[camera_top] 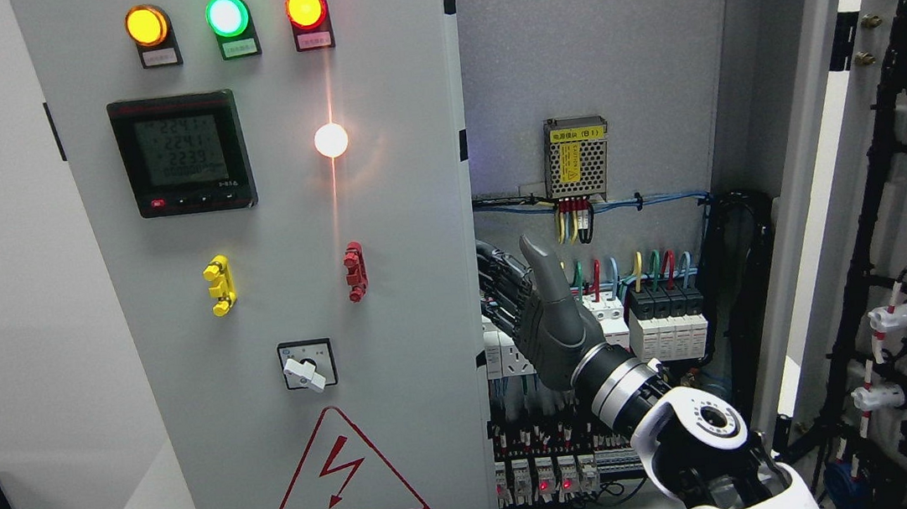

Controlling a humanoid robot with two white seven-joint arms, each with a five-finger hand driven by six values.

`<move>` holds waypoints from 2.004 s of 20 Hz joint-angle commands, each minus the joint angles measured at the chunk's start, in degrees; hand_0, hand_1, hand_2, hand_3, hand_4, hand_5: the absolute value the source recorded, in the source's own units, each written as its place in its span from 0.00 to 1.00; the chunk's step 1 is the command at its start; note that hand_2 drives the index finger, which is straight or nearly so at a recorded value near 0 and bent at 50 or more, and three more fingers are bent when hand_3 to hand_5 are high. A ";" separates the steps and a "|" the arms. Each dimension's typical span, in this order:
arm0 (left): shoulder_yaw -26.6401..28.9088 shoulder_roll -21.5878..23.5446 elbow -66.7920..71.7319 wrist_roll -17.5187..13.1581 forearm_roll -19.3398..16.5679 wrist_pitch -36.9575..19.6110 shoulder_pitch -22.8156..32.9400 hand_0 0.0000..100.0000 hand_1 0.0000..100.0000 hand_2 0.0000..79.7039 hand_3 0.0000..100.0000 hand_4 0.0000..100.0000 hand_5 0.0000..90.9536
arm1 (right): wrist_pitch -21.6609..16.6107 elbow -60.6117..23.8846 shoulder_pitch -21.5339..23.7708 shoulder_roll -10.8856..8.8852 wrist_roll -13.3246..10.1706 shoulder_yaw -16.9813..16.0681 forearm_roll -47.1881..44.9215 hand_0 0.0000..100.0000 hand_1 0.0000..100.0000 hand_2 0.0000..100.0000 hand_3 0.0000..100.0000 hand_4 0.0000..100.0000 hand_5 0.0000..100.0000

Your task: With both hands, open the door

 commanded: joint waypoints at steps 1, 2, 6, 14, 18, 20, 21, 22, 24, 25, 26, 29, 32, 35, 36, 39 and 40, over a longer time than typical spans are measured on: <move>0.00 -0.10 0.35 -0.03 0.00 -0.01 1.14 0.00 0.00 0.00 0.00 0.00 0.00 | 0.09 2.70 -1.05 -1.49 0.04 -0.43 -2.30 0.00 0.00 0.00 0.00 0.00 0.00; 0.00 -0.10 0.35 -0.03 0.00 -0.01 1.14 0.00 0.00 0.00 0.00 0.00 0.00 | -0.17 2.53 -0.96 -1.67 0.04 -0.34 -2.21 0.00 0.00 0.00 0.00 0.00 0.00; 0.00 -0.10 0.35 -0.03 0.00 -0.01 1.14 0.00 0.00 0.00 0.00 0.00 0.00 | -0.35 2.53 -1.05 -1.67 1.78 -0.43 -2.21 0.00 0.00 0.00 0.00 0.00 0.00; 0.00 -0.10 0.35 -0.03 0.00 -0.01 1.14 0.00 0.00 0.00 0.00 0.00 0.00 | -0.35 4.63 -1.84 -1.85 5.75 -0.52 -2.30 0.00 0.00 0.00 0.00 0.00 0.00; 0.00 -0.10 0.35 -0.03 0.00 -0.01 1.14 0.00 0.00 0.00 0.00 0.00 0.00 | -0.26 5.78 -2.28 -1.85 10.23 -0.52 -2.21 0.00 0.00 0.00 0.00 0.00 0.00; 0.00 -0.10 0.35 -0.03 0.00 -0.01 1.14 0.00 0.00 0.00 0.00 0.00 0.00 | -0.17 6.04 -2.37 -1.85 10.75 -0.61 -2.21 0.00 0.00 0.00 0.00 0.00 0.00; 0.00 -0.10 0.35 -0.03 0.00 -0.01 1.14 0.00 0.00 0.00 0.00 0.00 0.00 | -0.26 6.39 -2.46 -1.85 11.02 -0.61 -2.30 0.00 0.00 0.00 0.00 0.00 0.00; 0.00 -0.10 0.35 -0.03 0.00 -0.01 1.14 0.00 0.00 0.00 0.00 0.00 0.00 | -0.18 6.83 -2.98 -1.85 11.54 -0.61 -2.21 0.00 0.00 0.00 0.00 0.00 0.00; 0.00 -0.10 0.35 -0.03 0.00 -0.01 1.14 0.00 0.00 0.00 0.00 0.00 0.00 | -0.09 7.71 -3.34 -1.93 14.00 -0.69 -2.21 0.00 0.00 0.00 0.00 0.00 0.00; 0.00 -0.10 0.35 -0.03 0.00 -0.01 1.14 0.00 0.00 0.00 0.00 0.00 0.00 | 0.00 8.24 -3.51 -1.93 15.05 -0.96 -2.21 0.00 0.00 0.00 0.00 0.00 0.00; 0.00 -0.10 0.35 -0.03 0.00 -0.01 1.14 0.00 0.00 0.00 0.00 0.00 0.00 | 0.09 8.85 -3.77 -1.93 15.41 -1.22 -2.21 0.00 0.00 0.00 0.00 0.00 0.00; 0.00 -0.10 0.35 -0.03 0.00 -0.01 1.14 0.00 0.00 0.00 0.00 0.00 0.00 | 0.18 10.61 -4.39 -1.93 15.59 -1.75 -2.30 0.00 0.00 0.00 0.00 0.00 0.00; 0.00 -0.10 0.35 -0.03 0.00 -0.01 1.14 0.00 0.00 0.00 0.00 0.00 0.00 | 0.18 11.58 -5.36 -1.85 15.77 -1.84 -2.30 0.00 0.00 0.00 0.00 0.00 0.00; 0.00 -0.10 0.35 -0.03 0.00 -0.01 1.14 0.00 0.00 0.00 0.00 0.00 0.00 | 0.18 12.28 -5.62 -1.85 15.77 -1.93 -2.39 0.00 0.00 0.00 0.00 0.00 0.00; 0.00 -0.10 0.35 -0.03 0.00 -0.01 1.14 0.00 0.00 0.00 0.00 0.00 0.00 | 0.18 12.28 -5.62 -1.85 16.03 -2.01 -2.39 0.00 0.00 0.00 0.00 0.00 0.00; 0.00 -0.10 0.35 -0.03 0.00 -0.01 1.14 0.00 0.00 0.00 0.00 0.00 0.00 | 0.09 13.16 -5.97 -1.85 17.52 -2.63 -2.39 0.00 0.00 0.00 0.00 0.00 0.00; 0.00 -0.10 0.35 -0.03 0.00 -0.01 1.14 0.00 0.00 0.00 0.00 0.00 0.00 | 0.09 13.51 -6.32 -1.85 17.61 -2.63 -2.39 0.00 0.00 0.00 0.00 0.00 0.00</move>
